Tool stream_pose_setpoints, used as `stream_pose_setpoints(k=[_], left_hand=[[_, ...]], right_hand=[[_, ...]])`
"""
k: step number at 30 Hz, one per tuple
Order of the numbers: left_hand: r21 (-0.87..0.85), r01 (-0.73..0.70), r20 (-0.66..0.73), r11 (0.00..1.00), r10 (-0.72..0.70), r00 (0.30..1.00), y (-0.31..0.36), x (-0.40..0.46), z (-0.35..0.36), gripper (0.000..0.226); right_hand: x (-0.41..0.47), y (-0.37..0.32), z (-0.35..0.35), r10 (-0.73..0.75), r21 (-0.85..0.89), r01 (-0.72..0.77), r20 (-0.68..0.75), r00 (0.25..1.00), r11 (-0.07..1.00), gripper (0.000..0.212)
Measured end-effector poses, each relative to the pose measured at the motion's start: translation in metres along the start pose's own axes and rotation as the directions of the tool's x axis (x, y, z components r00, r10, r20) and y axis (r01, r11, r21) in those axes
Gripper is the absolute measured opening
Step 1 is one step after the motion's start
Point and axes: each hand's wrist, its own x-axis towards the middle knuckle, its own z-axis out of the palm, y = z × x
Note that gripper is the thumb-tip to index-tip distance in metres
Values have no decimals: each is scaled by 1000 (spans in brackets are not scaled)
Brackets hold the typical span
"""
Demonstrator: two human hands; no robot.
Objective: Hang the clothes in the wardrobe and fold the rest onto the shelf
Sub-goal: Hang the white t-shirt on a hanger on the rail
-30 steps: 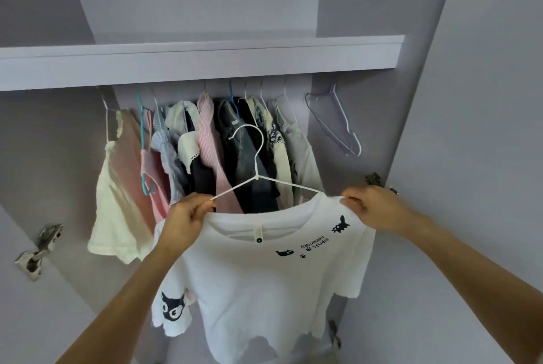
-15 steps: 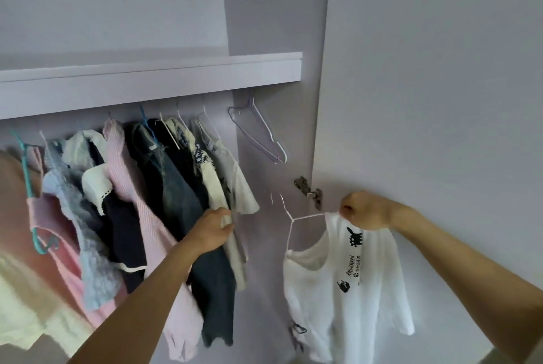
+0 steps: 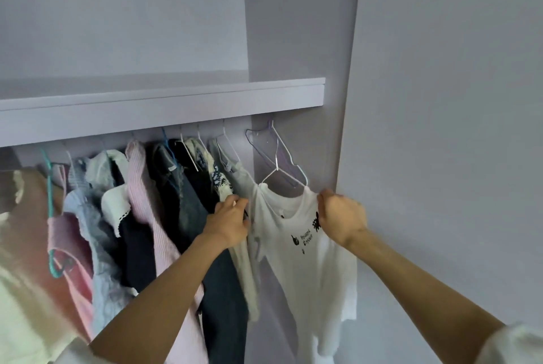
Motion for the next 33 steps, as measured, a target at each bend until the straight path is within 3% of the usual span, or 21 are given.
stream_pose_setpoints(k=[6, 12, 16, 24, 33], left_hand=[[226, -60, -102, 972, 85, 991, 2, 44, -1, 68], [465, -83, -144, 881, 168, 975, -21, 90, 21, 69], [467, -110, -239, 878, 244, 940, -40, 100, 41, 52], [467, -117, -299, 876, 281, 912, -53, 99, 51, 46], [412, -116, -299, 904, 254, 920, -51, 100, 37, 37]], right_hand=[[52, -22, 40, -17, 57, 22, -86, 996, 998, 14], [97, -32, 93, -1, 224, 46, -199, 980, 973, 18], [127, -45, 122, 29, 295, 61, -290, 956, 953, 26], [134, -62, 162, 23, 380, 162, -438, 899, 910, 28], [138, -61, 138, 14, 378, 149, -395, 919, 914, 33]])
